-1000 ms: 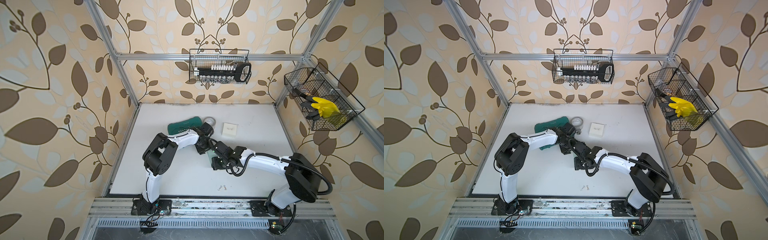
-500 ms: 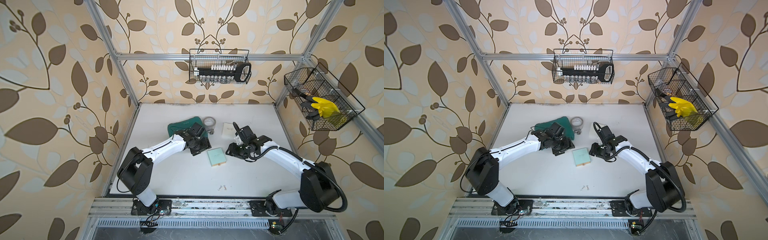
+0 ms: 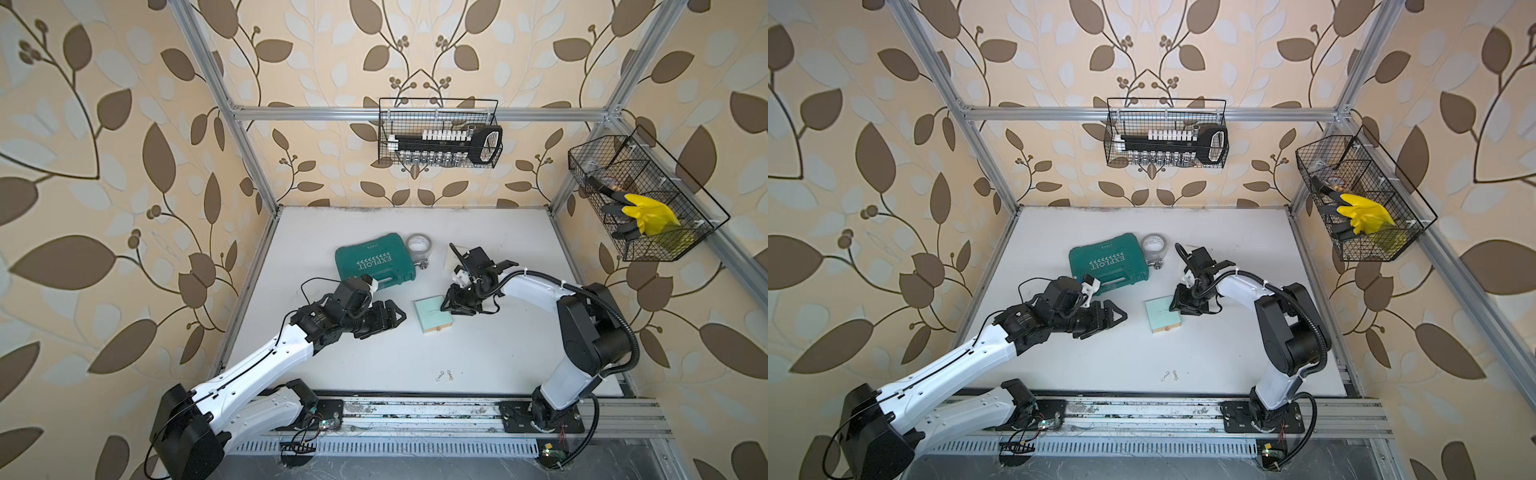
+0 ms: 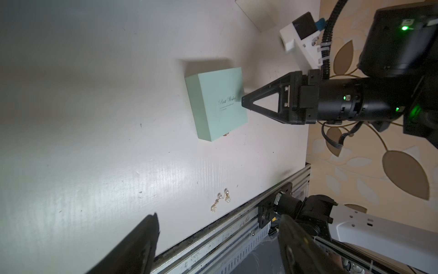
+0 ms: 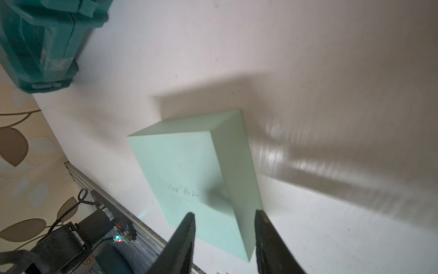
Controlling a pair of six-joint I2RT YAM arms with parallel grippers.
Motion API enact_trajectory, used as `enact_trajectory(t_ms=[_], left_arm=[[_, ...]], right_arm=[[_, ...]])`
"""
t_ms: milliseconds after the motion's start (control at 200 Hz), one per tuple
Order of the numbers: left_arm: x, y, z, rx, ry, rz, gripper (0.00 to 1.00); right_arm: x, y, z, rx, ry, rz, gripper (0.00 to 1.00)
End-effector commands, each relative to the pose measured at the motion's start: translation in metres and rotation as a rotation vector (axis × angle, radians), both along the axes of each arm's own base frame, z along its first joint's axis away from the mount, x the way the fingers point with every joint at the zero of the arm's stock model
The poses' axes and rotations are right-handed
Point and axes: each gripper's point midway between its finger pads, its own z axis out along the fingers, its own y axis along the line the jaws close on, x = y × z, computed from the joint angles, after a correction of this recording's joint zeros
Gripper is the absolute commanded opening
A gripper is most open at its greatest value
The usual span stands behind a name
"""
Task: Take out the earrings from the drawer-style jewelry box
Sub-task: Move the jewelry box to the center of the board.
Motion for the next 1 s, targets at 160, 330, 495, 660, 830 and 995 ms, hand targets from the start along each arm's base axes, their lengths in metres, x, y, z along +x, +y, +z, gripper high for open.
enact_trajectory(t_ms=[160,330,495,660,830,995], left_arm=[[-0.008,0.033,0.005,0.04,-0.113,0.092,0.99],[-0.011,0.041,0.003,0.033,-0.087,0.144,0.99],[-0.013,0.043,0.007,0.042,-0.087,0.145,0.99],[-0.014,0.045,0.01,0.04,-0.091,0.147,0.99],[-0.018,0.047,0.012,0.039,-0.09,0.142,0.99],[-0.02,0.048,0.012,0.04,-0.09,0.137,0.99]], right_arm=[[0.0,0.015,0.0,0.031,0.003,0.05,0.39],[-0.006,0.027,-0.004,0.016,0.015,0.051,0.36],[-0.012,0.048,-0.003,0.015,0.007,0.061,0.34],[-0.013,0.067,-0.009,-0.017,-0.002,0.098,0.34],[-0.008,0.057,-0.008,-0.077,-0.021,0.087,0.38],[-0.001,0.048,0.003,-0.058,-0.053,0.048,0.51]])
